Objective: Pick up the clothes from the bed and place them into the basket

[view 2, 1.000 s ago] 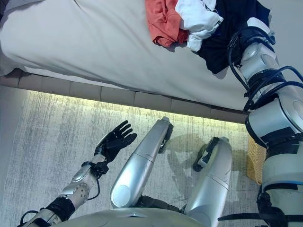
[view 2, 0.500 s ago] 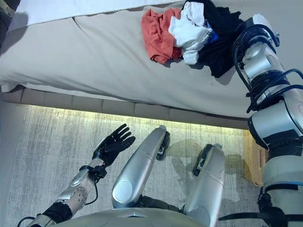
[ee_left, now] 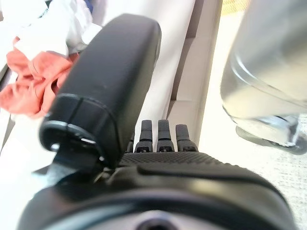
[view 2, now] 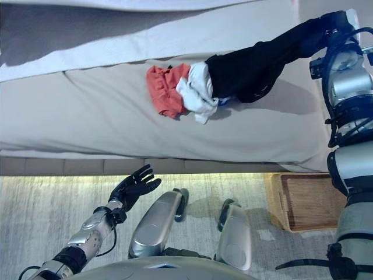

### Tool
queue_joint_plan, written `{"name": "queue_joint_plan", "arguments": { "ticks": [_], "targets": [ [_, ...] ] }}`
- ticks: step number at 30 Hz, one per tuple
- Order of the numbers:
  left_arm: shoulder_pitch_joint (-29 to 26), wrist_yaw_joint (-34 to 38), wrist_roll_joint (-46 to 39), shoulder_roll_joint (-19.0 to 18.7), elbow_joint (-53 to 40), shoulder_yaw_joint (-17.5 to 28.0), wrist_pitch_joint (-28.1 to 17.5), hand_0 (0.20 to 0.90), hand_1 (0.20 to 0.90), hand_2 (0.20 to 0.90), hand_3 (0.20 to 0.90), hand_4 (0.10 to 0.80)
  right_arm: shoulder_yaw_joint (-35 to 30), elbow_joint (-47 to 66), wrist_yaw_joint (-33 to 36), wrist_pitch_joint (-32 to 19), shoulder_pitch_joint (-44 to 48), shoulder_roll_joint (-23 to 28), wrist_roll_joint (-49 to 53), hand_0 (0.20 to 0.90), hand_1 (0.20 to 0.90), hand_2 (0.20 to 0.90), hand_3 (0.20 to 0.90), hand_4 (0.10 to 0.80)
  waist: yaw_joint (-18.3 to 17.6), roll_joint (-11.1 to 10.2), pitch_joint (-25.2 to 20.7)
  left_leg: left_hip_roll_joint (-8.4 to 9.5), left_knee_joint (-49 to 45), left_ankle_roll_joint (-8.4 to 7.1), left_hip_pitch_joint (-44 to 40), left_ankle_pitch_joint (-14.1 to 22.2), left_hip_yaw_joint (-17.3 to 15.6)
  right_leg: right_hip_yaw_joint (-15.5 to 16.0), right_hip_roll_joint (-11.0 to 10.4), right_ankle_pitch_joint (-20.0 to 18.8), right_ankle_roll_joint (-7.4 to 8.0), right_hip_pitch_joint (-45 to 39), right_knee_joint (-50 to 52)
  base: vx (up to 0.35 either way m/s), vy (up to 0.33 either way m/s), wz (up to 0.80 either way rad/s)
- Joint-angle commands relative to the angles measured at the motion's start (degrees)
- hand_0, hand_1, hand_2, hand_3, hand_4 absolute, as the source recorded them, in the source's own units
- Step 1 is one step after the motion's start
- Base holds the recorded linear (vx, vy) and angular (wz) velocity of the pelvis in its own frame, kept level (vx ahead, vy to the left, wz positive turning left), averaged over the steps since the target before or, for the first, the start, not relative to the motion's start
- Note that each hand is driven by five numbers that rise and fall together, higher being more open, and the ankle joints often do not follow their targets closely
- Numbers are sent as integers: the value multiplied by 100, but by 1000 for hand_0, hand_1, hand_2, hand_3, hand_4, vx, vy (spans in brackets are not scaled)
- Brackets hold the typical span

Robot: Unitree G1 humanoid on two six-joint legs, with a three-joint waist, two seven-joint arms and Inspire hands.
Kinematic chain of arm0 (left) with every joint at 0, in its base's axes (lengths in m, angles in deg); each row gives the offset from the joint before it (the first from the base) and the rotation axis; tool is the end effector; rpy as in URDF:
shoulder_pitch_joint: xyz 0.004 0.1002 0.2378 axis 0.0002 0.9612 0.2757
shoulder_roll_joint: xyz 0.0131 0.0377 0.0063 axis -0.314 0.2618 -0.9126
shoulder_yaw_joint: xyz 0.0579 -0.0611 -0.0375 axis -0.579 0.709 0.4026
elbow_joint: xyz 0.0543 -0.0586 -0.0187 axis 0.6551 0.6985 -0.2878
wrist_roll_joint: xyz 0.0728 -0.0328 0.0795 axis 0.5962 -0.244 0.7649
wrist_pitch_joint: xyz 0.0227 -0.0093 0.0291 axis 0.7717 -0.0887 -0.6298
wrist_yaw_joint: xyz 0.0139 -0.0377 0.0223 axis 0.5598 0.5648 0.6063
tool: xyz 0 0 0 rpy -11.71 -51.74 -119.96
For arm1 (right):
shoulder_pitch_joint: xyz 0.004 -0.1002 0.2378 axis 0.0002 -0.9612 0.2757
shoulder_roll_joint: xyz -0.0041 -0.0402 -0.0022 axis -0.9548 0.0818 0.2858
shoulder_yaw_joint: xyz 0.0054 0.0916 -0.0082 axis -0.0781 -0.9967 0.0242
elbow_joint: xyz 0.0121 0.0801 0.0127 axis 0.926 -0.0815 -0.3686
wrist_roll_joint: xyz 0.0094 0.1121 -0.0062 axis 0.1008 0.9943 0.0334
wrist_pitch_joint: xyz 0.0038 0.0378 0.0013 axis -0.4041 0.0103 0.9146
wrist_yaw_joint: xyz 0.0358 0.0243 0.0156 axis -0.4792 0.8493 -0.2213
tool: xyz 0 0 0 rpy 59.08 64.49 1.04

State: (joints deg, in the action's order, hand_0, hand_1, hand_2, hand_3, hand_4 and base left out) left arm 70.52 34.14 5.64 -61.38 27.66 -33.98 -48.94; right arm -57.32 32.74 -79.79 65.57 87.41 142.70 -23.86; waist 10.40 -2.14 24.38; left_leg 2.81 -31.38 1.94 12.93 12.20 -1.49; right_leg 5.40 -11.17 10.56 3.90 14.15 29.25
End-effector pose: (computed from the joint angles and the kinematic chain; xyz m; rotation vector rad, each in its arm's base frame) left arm 0.1653 0.2276 -0.0543 -0.2581 0.5853 -0.0253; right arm 0.3343 -0.3021 0.2831 -0.5926 -0.0323 -0.5017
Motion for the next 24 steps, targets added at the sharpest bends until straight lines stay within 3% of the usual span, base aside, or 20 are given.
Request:
{"name": "queue_joint_plan", "arguments": {
  "ticks": [1,13,24],
  "targets": [
    [336,-18,269,121,315,62,-243,900,900,900,900,800,8,328,146,-636,91,867,108,300,300,300,200,100,-276,-132,-1214,-354,856,-141,-273,-402,22,176,94,-429,-158,-489,-650,37,-32,-16],
    [-86,99,632,469,1917,275,58,900,900,900,900,800,21,703,-81,-581,7,1495,254,300,300,300,200,100,-934,-327,-2022,-494,2872,-306,-1511,-1039,-425,-225,541,-1167,6,-1392,-2536,70,-34,-30],
    [-266,18,880,477,2538,385,75,900,900,900,900,800,-81,1433,178,-363,-233,1897,495,300,300,300,200,100,-1403,-372,-2184,-617,3354,-364,-1822,-1137,-739,-638,756,-1385,50,-1434,-2943,12,-55,-25]
  ]
}}
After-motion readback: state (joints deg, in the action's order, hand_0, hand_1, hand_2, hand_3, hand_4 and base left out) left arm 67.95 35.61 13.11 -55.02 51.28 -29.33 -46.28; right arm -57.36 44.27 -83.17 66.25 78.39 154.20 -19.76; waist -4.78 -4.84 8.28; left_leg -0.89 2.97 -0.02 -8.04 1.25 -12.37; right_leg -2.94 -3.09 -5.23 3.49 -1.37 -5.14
